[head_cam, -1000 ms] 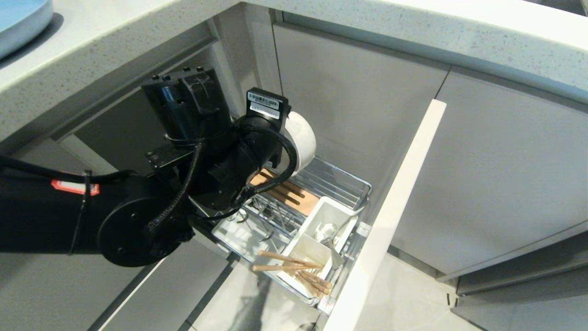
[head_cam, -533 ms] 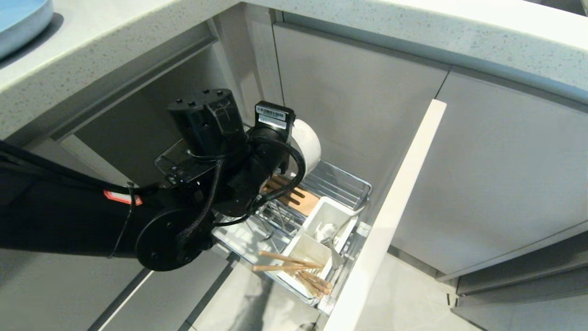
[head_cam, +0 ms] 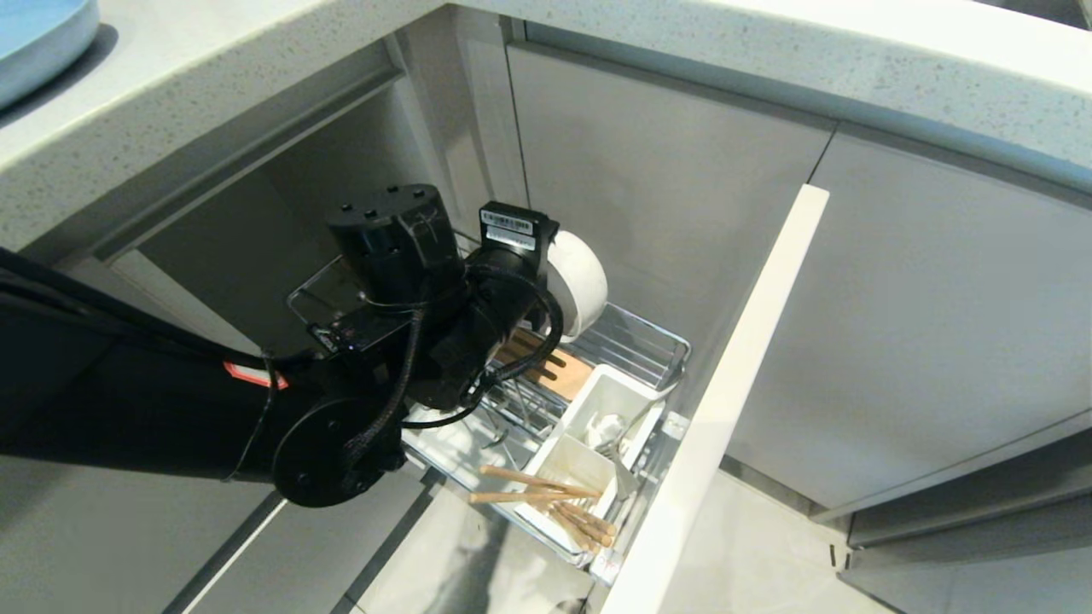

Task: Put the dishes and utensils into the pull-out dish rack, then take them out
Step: Pick up the bowl and place it in the cupboard

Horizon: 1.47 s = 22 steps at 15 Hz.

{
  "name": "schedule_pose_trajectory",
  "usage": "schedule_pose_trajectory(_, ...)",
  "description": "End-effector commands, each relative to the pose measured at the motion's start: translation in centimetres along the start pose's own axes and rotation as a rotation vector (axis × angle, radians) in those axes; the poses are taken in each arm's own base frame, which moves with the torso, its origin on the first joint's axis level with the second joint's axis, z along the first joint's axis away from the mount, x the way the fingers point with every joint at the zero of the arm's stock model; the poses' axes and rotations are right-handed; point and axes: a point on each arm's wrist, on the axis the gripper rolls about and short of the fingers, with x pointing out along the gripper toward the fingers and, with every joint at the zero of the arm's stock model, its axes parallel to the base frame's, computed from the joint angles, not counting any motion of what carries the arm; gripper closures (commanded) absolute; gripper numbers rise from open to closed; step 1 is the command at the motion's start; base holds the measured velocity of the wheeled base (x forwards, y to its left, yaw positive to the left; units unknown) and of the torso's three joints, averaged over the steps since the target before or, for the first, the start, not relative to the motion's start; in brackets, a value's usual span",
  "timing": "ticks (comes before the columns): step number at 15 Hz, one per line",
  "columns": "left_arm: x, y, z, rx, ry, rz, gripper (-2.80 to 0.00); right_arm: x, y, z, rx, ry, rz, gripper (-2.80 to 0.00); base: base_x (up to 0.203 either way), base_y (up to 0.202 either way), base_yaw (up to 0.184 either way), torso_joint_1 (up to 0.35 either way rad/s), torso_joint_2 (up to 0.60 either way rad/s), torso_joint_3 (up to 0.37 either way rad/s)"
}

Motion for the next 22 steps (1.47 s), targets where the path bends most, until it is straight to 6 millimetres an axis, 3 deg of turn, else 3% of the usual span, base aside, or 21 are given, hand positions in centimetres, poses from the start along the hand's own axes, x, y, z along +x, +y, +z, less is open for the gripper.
schedule_pose_trajectory(1, 0.2, 0.5, 0.1, -0.018, -0.006, 0.002, 0.00, 0.0, 0.0, 0.0, 0.000, -0.003, 0.000, 0.00, 0.000, 0.000, 0.000, 0.000, 0.00, 0.000)
schedule_pose_trajectory(22, 1.1, 2.7, -0.1, -0.059, 0.011, 0.013, 0.00, 0.0, 0.0, -0.1, 0.000, -0.002, 0.000, 0.00, 0.000, 0.000, 0.000, 0.000, 0.00, 0.000)
